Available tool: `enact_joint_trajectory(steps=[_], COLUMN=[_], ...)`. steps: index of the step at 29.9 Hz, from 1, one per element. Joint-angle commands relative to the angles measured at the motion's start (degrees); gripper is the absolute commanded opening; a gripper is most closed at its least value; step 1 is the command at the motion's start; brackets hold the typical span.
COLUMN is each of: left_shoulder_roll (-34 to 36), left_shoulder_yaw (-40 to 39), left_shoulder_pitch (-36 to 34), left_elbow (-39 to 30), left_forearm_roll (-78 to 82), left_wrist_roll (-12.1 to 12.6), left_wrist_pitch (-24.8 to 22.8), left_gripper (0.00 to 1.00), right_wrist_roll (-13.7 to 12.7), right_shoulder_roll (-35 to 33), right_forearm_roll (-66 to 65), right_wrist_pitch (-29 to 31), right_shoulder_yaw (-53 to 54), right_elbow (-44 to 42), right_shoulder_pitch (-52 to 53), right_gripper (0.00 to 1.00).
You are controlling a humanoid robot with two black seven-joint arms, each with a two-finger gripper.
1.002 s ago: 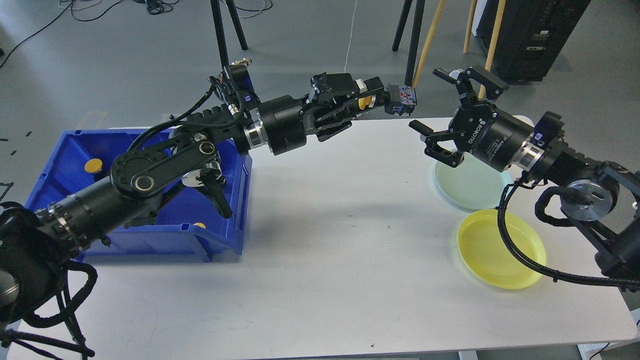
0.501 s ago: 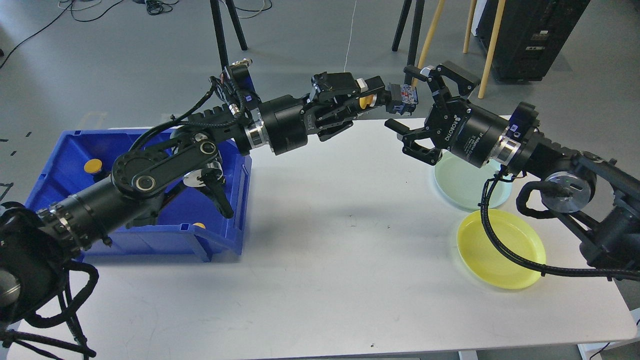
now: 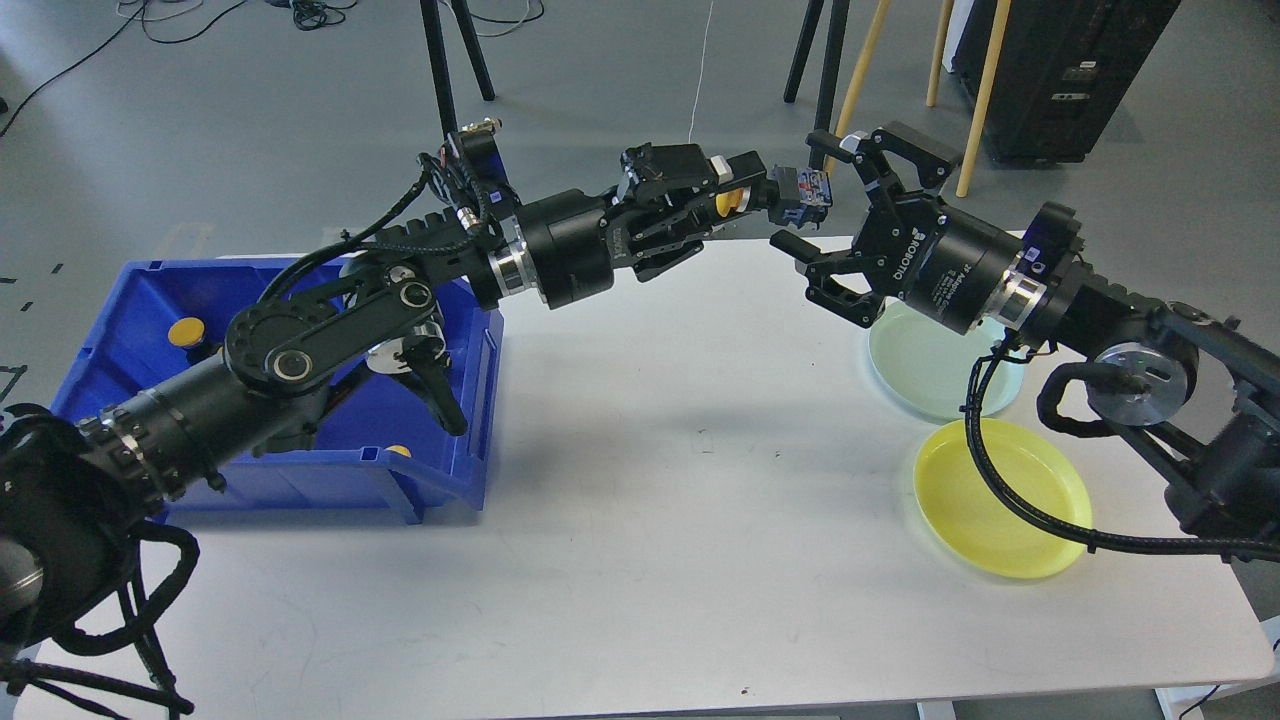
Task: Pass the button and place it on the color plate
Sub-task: 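Close the right gripper on the button and open the left gripper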
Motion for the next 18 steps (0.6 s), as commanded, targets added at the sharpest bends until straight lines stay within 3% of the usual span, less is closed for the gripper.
enact_joint_trajectory(steps=[1,18], left_shoulder_roll=[-0.2,-0.3], left_shoulder_yaw=[-0.4,-0.9], left_shoulder_pitch=[0.0,0.0], left_elbow=[0.2,1.6], left_forearm_roll=[-0.1,-2.1], left_wrist_roll=[0.0,0.0], left_wrist_pitch=[0.0,0.0], left_gripper=[0.08,0.09], right_wrist_roll=[0.0,-0.1], right_shoulder_roll=[-0.1,-0.4], right_forearm_roll=[0.0,-0.3], right_wrist_pitch=[0.0,0.0], right_shoulder_yaw=[-0.1,-2.2], right_elbow=[0.1,0.3], right_shoulder_pitch=[0.0,3.4], right_gripper=[0.9,0.87])
